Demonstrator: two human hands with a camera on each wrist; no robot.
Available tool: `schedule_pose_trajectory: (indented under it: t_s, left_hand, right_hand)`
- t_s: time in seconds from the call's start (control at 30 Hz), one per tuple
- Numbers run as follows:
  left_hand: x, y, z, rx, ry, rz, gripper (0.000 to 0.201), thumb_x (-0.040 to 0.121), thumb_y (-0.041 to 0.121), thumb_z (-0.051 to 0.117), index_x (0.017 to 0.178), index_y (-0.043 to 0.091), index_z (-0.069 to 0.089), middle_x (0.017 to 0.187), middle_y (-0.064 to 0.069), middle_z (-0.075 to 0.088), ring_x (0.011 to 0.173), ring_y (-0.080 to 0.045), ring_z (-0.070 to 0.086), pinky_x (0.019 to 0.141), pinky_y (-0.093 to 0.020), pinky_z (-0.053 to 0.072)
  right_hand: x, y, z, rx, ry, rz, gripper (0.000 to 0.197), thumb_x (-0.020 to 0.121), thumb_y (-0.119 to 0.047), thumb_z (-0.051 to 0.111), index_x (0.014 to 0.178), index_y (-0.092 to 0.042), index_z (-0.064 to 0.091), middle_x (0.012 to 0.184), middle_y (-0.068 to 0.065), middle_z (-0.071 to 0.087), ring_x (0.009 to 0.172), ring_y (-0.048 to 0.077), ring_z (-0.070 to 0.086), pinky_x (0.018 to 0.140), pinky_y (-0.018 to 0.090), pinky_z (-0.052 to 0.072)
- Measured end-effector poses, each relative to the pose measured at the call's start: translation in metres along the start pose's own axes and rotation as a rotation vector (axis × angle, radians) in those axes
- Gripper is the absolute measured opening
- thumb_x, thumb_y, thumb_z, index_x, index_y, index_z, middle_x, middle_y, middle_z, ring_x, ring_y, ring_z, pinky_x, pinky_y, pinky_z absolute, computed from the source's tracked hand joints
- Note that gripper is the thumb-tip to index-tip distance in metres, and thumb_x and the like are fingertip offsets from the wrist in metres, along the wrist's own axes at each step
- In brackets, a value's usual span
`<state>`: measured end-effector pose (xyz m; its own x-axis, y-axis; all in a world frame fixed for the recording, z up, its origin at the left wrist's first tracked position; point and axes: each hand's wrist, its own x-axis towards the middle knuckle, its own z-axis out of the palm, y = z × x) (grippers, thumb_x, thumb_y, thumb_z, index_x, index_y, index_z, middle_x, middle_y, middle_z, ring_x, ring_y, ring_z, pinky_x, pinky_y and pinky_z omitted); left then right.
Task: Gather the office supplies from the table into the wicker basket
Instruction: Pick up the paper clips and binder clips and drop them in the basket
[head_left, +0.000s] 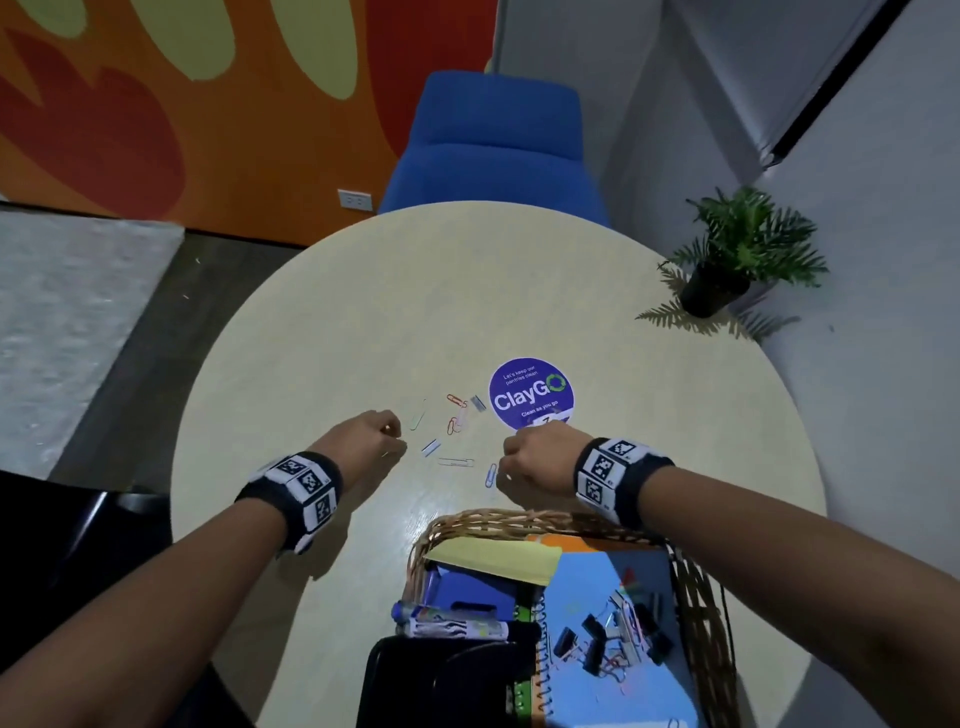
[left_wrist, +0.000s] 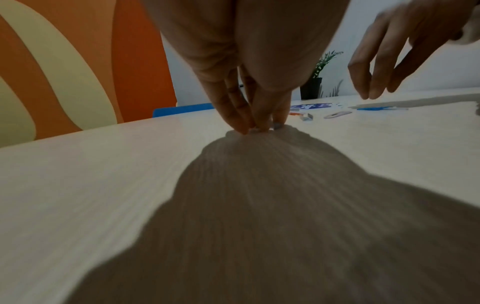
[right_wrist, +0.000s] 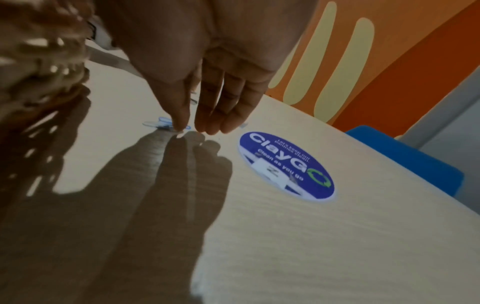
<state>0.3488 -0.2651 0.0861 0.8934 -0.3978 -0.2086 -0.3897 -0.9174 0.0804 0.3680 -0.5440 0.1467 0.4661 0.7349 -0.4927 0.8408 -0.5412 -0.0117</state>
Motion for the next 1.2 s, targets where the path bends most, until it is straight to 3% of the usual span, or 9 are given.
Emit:
schedule_pose_trajectory:
  t_s: [0.1, 0.2, 0.43, 0.6, 0.7, 0.83, 0.97, 1.07, 1.2]
  left_hand:
    - [0.001, -0.007, 0.004, -0.161, 0.008, -0.064, 0.012, 0.084, 0.022, 0.064, 0.091, 0.013, 0.068, 0.083, 0.003, 0.062, 0.074, -0.015, 0.058, 0.070, -0.021, 0.046]
    - [-0.003, -0.004, 0.002, -0.152, 0.022, 0.020, 0.015, 0.084, 0.012, 0.062, 0.092, 0.010, 0.074, 0.098, -0.007, 0.065, 0.086, -0.030, 0.065, 0.074, -0.032, 0.053]
    - [-0.016, 0.005, -0.013, -0.196, 0.017, -0.098, 0.018, 0.085, 0.015, 0.059, 0.099, 0.020, 0.069, 0.107, 0.002, 0.062, 0.098, -0.020, 0.059, 0.069, -0.027, 0.046]
    - [-0.034, 0.019, -0.025, -0.255, 0.042, -0.194, 0.010, 0.088, 0.027, 0.058, 0.091, 0.022, 0.066, 0.096, 0.005, 0.065, 0.088, -0.019, 0.061, 0.063, -0.026, 0.039]
    - [-0.042, 0.034, -0.047, -0.326, 0.079, -0.234, 0.009, 0.088, 0.029, 0.058, 0.091, 0.025, 0.065, 0.092, 0.007, 0.066, 0.085, -0.017, 0.060, 0.065, -0.026, 0.039]
    - [-0.043, 0.066, -0.090, -0.435, 0.127, -0.120, 0.013, 0.087, 0.026, 0.064, 0.099, 0.021, 0.067, 0.089, 0.003, 0.071, 0.078, -0.014, 0.062, 0.074, -0.029, 0.051]
    - [-0.042, 0.115, -0.128, -0.539, 0.111, 0.025, 0.014, 0.085, 0.024, 0.067, 0.096, 0.017, 0.071, 0.089, 0.001, 0.075, 0.081, -0.015, 0.067, 0.078, -0.030, 0.054]
    - [-0.046, 0.156, -0.141, -0.627, 0.049, 0.148, 0.011, 0.085, 0.024, 0.066, 0.092, 0.018, 0.072, 0.089, 0.003, 0.076, 0.080, -0.010, 0.068, 0.078, -0.030, 0.055]
    - [-0.051, 0.203, -0.137, -0.572, -0.053, 0.286, 0.019, 0.088, 0.033, 0.061, 0.099, 0.021, 0.070, 0.092, 0.003, 0.074, 0.080, -0.009, 0.066, 0.076, -0.026, 0.053]
  right_hand:
    - [0.016, 0.003, 0.006, 0.055, 0.003, -0.011, 0.032, 0.096, -0.031, 0.042, 0.116, -0.020, 0.064, 0.104, 0.007, 0.064, 0.095, 0.032, 0.061, 0.073, 0.041, 0.052]
    - [0.030, 0.004, 0.010, 0.062, -0.006, -0.045, 0.028, 0.095, -0.030, 0.047, 0.119, -0.024, 0.062, 0.107, 0.004, 0.062, 0.097, 0.028, 0.060, 0.069, 0.034, 0.044]
    - [0.047, 0.001, 0.007, 0.093, -0.052, 0.048, 0.016, 0.083, -0.024, 0.059, 0.096, -0.026, 0.067, 0.090, -0.003, 0.062, 0.079, 0.022, 0.062, 0.064, 0.030, 0.050]
    - [0.053, 0.003, 0.006, 0.124, -0.129, 0.120, 0.014, 0.085, -0.026, 0.053, 0.091, -0.021, 0.065, 0.090, 0.000, 0.063, 0.076, 0.023, 0.062, 0.073, 0.039, 0.056]
    - [0.046, 0.012, 0.005, 0.218, -0.073, 0.194, 0.011, 0.086, -0.029, 0.052, 0.084, -0.022, 0.060, 0.088, 0.000, 0.063, 0.079, 0.024, 0.061, 0.077, 0.041, 0.055]
    - [0.009, 0.035, -0.017, 0.436, 0.151, 0.287, 0.010, 0.082, -0.022, 0.057, 0.074, -0.018, 0.057, 0.078, 0.005, 0.065, 0.075, 0.025, 0.059, 0.072, 0.037, 0.052]
    - [-0.054, 0.047, -0.027, 0.567, 0.409, 0.268, 0.016, 0.075, -0.010, 0.061, 0.065, -0.021, 0.057, 0.061, -0.003, 0.058, 0.059, 0.019, 0.053, 0.063, 0.031, 0.049]
    - [-0.106, 0.044, -0.017, 0.636, 0.444, 0.260, 0.007, 0.077, -0.008, 0.067, 0.074, -0.015, 0.067, 0.062, -0.002, 0.062, 0.056, 0.016, 0.055, 0.060, 0.025, 0.045]
    - [-0.159, 0.029, 0.007, 0.734, 0.404, 0.220, 0.004, 0.082, -0.015, 0.069, 0.085, -0.016, 0.071, 0.067, -0.005, 0.068, 0.058, 0.004, 0.058, 0.061, 0.011, 0.042]
